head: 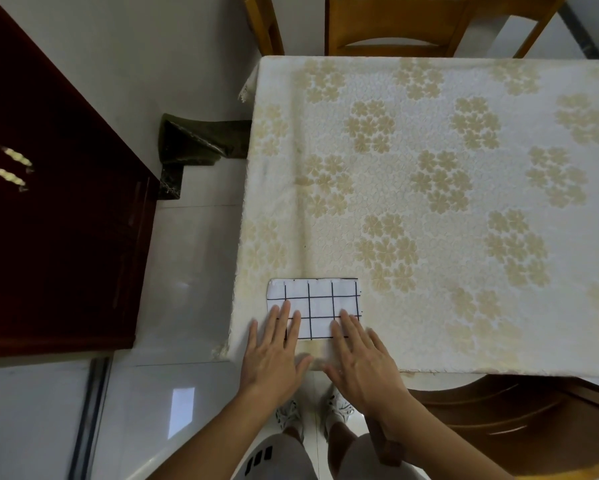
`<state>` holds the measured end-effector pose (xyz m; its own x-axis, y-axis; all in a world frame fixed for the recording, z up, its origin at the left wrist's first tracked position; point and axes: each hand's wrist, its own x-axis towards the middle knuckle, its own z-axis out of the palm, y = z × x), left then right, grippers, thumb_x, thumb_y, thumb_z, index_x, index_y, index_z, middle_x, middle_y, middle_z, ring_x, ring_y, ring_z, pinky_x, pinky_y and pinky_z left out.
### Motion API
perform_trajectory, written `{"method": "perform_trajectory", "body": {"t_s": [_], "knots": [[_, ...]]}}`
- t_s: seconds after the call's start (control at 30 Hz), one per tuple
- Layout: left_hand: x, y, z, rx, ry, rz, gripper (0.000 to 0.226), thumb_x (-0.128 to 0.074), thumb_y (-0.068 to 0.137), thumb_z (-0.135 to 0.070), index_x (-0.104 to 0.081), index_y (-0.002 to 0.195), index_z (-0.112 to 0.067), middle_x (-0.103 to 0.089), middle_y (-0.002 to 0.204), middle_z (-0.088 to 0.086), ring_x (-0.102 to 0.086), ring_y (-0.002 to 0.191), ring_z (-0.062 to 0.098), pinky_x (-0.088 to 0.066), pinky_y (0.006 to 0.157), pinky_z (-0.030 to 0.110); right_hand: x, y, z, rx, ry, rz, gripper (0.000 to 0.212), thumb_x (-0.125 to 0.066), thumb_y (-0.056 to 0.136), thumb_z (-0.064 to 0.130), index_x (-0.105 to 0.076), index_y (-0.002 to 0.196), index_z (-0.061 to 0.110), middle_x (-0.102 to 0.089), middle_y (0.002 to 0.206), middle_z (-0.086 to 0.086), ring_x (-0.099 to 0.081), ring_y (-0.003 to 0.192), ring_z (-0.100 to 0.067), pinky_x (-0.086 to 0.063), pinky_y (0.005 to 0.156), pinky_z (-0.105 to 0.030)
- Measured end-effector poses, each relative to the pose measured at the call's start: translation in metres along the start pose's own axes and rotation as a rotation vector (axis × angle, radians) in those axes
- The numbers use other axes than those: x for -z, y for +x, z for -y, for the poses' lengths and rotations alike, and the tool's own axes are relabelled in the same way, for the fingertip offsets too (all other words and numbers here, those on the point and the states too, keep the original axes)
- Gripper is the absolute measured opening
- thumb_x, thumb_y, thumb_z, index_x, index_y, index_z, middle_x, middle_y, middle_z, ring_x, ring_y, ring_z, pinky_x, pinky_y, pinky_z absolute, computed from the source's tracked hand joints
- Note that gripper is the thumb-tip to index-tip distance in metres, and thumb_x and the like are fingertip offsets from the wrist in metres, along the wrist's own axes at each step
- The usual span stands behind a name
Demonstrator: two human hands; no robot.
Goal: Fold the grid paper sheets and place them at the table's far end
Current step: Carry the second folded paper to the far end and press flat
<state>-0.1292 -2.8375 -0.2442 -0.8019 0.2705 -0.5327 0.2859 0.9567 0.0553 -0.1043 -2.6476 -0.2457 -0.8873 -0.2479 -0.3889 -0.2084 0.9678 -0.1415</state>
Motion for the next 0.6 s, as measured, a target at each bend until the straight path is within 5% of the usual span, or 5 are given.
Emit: {"method": "perform_trajectory", "body": {"t_s": [0.13,0.3,0.5,0.6], "knots": [[-0.001,-0.001,-0.003,0.017,-0.014,-0.043,0.081,0.011,0.085,-0.063,0.021,0.152,-0.018,0.032,0.157,0.006,0.028,0.146,0.026,0.005,0.120,0.055,0.003,-0.002,0.003,-0.038,0.009,0.057,0.076,-0.024,0.100,0.064,-0.050,0.143,0.007,-0.042,0.152,-0.018,-0.044,0.138,-0.031,-0.047,0.102,-0.048],[-0.009,-0.018,-0.008,-0.054,-0.079,-0.043,0.077,-0.026,0.094,-0.063,-0.033,0.151,-0.011,-0.023,0.161,0.011,-0.023,0.148,0.029,-0.018,0.112,0.053,0.008,-0.010,0.006,-0.026,0.013,0.050,0.077,-0.015,0.101,0.063,-0.049,0.144,0.009,-0.045,0.151,-0.017,-0.046,0.136,-0.029,-0.047,0.103,-0.048],[-0.014,-0.018,-0.010,-0.041,-0.083,-0.064,0.078,-0.027,0.093,-0.064,-0.033,0.151,-0.012,-0.024,0.161,0.010,-0.023,0.148,0.028,-0.017,0.111,0.054,0.008,-0.009,0.010,-0.061,0.042,0.066,0.075,-0.016,0.101,0.060,-0.057,0.137,0.008,-0.052,0.144,-0.017,-0.053,0.130,-0.031,-0.050,0.098,-0.050],[-0.005,-0.009,-0.008,-0.009,-0.067,-0.090,0.080,-0.013,0.093,-0.065,-0.013,0.155,-0.015,-0.002,0.164,0.008,-0.001,0.151,0.028,-0.003,0.117,0.052,0.014,0.006,0.005,-0.052,0.020,0.008,0.071,-0.029,0.097,0.057,-0.047,0.144,0.007,-0.044,0.150,-0.018,-0.046,0.137,-0.031,-0.041,0.104,-0.048]]}}
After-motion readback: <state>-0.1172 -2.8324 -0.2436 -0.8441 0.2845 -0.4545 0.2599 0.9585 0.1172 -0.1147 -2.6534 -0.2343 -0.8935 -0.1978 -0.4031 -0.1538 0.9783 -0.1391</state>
